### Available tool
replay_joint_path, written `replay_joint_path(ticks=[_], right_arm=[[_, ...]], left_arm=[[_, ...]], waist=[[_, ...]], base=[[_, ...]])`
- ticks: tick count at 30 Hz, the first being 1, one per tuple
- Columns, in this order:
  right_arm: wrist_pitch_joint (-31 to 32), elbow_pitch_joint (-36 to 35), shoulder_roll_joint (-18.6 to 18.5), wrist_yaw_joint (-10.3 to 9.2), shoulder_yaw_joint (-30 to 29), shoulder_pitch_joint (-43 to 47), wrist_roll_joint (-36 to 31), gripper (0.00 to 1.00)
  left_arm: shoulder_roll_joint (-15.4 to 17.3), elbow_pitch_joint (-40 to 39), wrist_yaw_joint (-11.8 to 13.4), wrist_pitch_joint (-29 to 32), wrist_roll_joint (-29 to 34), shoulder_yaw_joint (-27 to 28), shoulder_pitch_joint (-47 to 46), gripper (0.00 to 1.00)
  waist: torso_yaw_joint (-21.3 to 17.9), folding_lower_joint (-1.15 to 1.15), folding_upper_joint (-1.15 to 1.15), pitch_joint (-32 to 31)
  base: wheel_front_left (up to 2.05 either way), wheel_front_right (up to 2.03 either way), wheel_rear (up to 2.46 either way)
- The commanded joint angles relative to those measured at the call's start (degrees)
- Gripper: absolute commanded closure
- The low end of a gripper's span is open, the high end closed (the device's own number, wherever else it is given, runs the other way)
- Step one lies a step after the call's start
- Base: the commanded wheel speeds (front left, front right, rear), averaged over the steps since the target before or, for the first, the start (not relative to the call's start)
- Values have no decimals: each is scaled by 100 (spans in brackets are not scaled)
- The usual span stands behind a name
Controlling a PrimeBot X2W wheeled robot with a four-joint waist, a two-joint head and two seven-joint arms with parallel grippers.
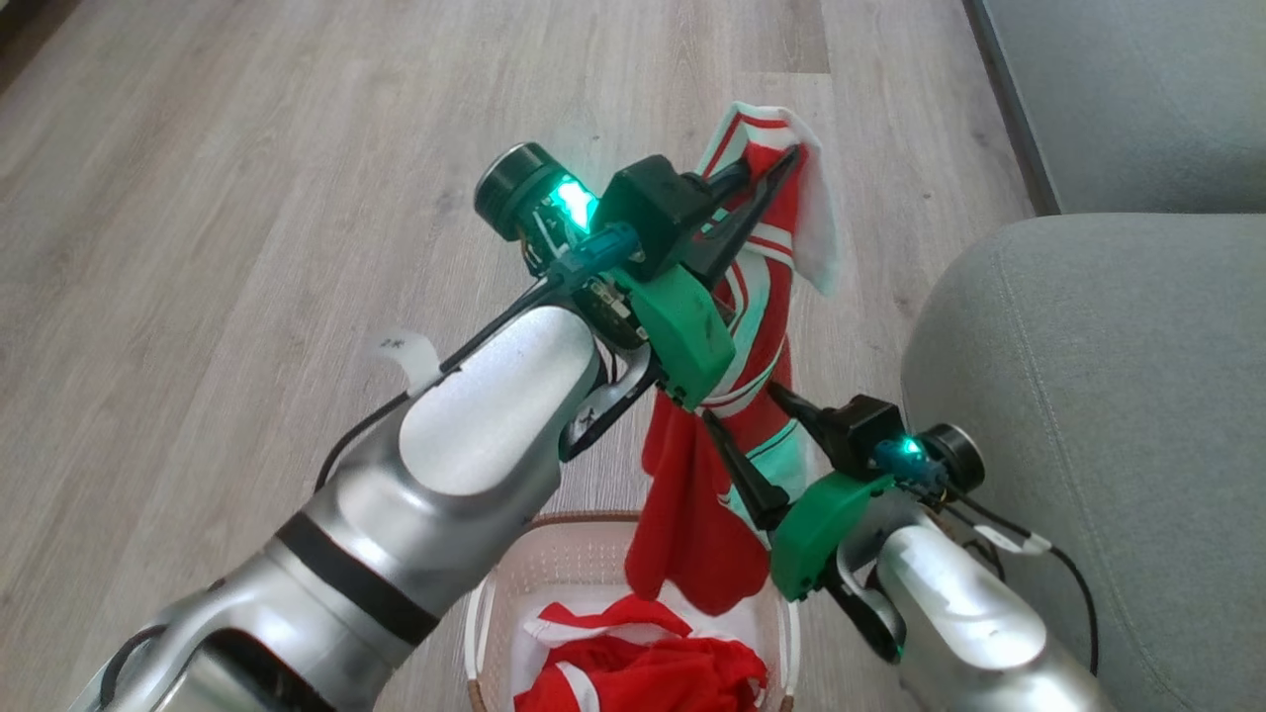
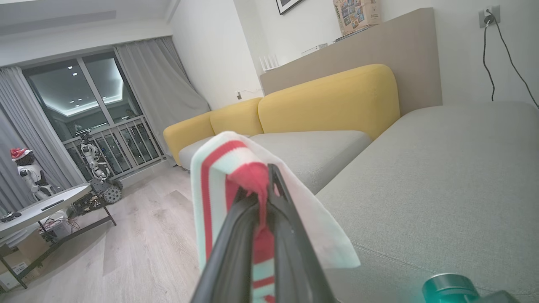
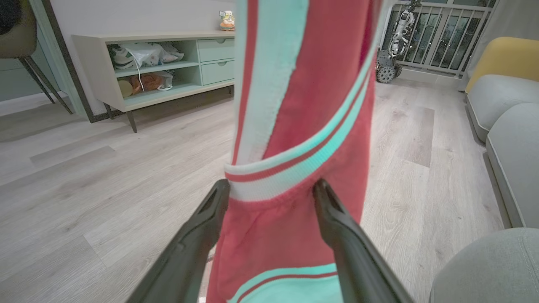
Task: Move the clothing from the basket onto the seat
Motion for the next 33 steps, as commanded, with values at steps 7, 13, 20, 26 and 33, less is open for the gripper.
replay_joint_path(ticks=[7, 13, 20, 26, 33], right_arm=[[-38, -135, 43, -1, -236, -447, -137, 100], [-38, -323, 43, -1, -395, -399, -200, 100], [-38, -534, 43, -1, -698, -326, -282, 100], [-38, -688, 43, -1, -1202, -284, -462, 100], [-38, -959, 43, -1, -1945, -215, -924, 100]], left_arm=[[78, -241, 160, -88, -281, 10, -441, 100], [82, -118, 273, -144, -390, -36, -373, 100], [177, 167, 327, -296, -577, 107, -129, 61], [311, 379, 232, -393, -808, 217, 188, 0], [439, 581, 188, -476, -886, 247, 441, 0]], waist=[[50, 0, 0, 24], [34, 0, 0, 61], [-112, 0, 0, 113], [-325, 0, 0, 170], [-703, 0, 0, 260]], base=[[0, 0, 0], [0, 0, 0], [0, 0, 0], [0, 0, 0], [0, 0, 0]])
